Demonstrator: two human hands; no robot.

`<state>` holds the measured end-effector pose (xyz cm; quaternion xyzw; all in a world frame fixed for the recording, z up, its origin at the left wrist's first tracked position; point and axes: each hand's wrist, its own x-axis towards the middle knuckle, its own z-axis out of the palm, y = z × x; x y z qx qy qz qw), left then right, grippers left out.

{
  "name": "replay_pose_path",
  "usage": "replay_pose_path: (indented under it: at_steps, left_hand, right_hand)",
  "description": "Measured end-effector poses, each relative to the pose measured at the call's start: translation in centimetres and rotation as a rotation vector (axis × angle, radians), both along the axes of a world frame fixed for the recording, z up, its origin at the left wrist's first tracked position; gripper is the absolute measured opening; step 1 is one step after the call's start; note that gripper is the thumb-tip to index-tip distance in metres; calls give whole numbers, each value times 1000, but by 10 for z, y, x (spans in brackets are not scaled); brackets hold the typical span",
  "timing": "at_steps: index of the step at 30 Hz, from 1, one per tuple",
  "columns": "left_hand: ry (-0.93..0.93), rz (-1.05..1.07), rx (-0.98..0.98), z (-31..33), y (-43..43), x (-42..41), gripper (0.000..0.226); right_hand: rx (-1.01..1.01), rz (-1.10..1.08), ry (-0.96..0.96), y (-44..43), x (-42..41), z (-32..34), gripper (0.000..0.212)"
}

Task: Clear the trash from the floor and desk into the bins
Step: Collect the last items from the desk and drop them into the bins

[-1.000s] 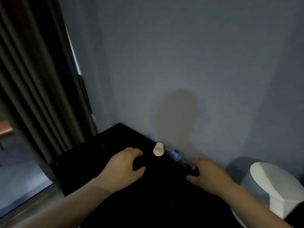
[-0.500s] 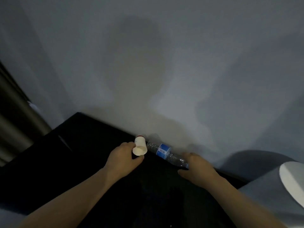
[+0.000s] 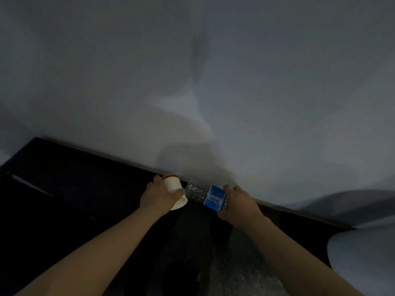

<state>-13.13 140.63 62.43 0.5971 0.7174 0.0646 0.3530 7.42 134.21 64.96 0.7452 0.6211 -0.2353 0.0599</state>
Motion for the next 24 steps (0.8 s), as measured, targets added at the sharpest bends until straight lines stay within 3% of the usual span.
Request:
replay_pose_path:
  at_steps: [3, 8, 16, 24]
  left_hand:
    - [-37, 21, -45, -13, 0, 1, 80]
    - [-131, -17, -38, -14, -13, 1, 58]
    - [-297, -212, 53, 51, -76, 46, 56]
    - [-554, -495, 127, 142, -221, 130, 58]
  right_hand:
    - [-53, -50, 31, -3, 3, -10, 71]
    - [-91, -201, 166, -29, 13, -11, 62]
    - [180, -433, 315, -137, 58, 43, 61]
    - [449, -643, 324, -330, 109, 139, 41]
